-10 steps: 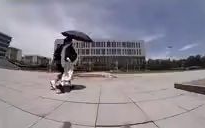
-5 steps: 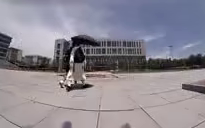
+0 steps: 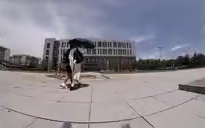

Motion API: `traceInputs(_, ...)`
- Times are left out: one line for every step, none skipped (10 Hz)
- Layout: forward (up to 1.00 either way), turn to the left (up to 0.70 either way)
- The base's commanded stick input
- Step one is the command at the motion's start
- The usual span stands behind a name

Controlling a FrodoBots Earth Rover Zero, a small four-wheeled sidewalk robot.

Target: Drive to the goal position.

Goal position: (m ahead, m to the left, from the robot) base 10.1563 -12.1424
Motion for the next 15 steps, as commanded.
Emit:
traceInputs(0.70,0.00)
traceInputs(0.70,0.00)
traceInputs(0.70,-0.02)
traceInputs(0.70,-0.19)
traceInputs(0.70,-0.31)
traceInputs(0.70,-0.29)
traceInputs(0.70,-0.25)
traceInputs(0.70,0.00)
traceInputs(0.70,0.00)
traceInputs(0.70,0.00)
traceInputs(0.70,-0.01)
traceInputs(0.70,-0.19)
traceInputs(0.70,-0.35)
traceInputs(0.70,-0.35)
traceInputs(0.70,-0.35)
